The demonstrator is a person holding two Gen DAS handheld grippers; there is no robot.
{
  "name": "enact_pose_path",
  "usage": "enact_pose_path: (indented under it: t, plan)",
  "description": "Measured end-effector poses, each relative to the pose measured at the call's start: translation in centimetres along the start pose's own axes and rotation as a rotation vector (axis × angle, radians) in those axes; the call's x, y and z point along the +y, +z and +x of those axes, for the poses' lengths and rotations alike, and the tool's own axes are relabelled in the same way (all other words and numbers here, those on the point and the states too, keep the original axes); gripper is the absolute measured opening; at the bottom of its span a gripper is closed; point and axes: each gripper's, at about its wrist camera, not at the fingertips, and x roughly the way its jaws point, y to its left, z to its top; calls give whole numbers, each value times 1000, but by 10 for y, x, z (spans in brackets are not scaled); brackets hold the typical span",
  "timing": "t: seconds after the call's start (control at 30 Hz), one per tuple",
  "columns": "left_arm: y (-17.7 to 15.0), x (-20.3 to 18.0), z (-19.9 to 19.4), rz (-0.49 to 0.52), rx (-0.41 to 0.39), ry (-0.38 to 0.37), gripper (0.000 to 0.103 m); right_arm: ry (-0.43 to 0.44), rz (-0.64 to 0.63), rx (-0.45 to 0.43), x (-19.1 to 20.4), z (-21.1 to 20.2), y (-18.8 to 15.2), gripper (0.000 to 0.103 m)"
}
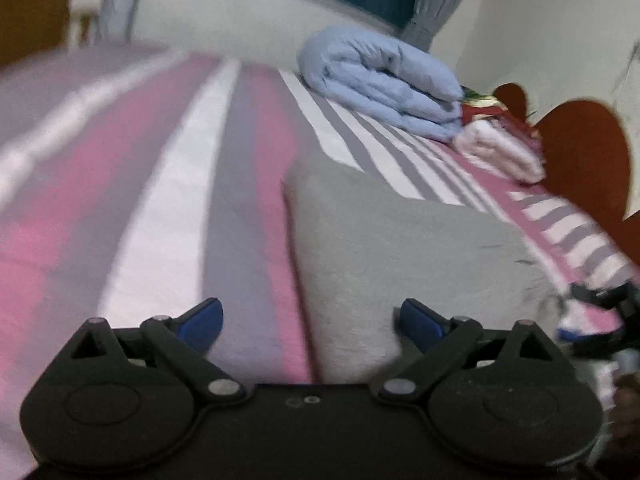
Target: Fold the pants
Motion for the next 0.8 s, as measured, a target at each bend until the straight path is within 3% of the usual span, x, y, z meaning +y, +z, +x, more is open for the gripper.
enact_pose_path:
  t: [0.1,0.3,0.37,0.43,0.53,0.6,0.63,0.67,0.8]
  plan:
    - [4,18,15,-71,59,-89,87,41,96,16,-15,4,4,86]
    - [20,51,47,-184,148,-254,83,105,134,143,-23,28,18,86]
    - [27,59,59,-208,177,-302,73,129,159,177,-27,36,23,86]
    - [32,70,72,-264,204,-356,52,179,205,199,-33,44,27,86]
    - [31,70,88,-277,244,-420,44,157,130,255,-28,52,34,86]
    - [30,64,94,-273,245,-439,39,118,54,278,-19,58,35,86]
    - [28,63,96,-282,236,-443,35,109,30,279,-15,60,36,82]
    - [26,62,97,-295,217,-446,34,104,33,281,-14,62,37,69]
    - [23,68,90,-360,133,-513,29,210,67,253,-13,56,46,60]
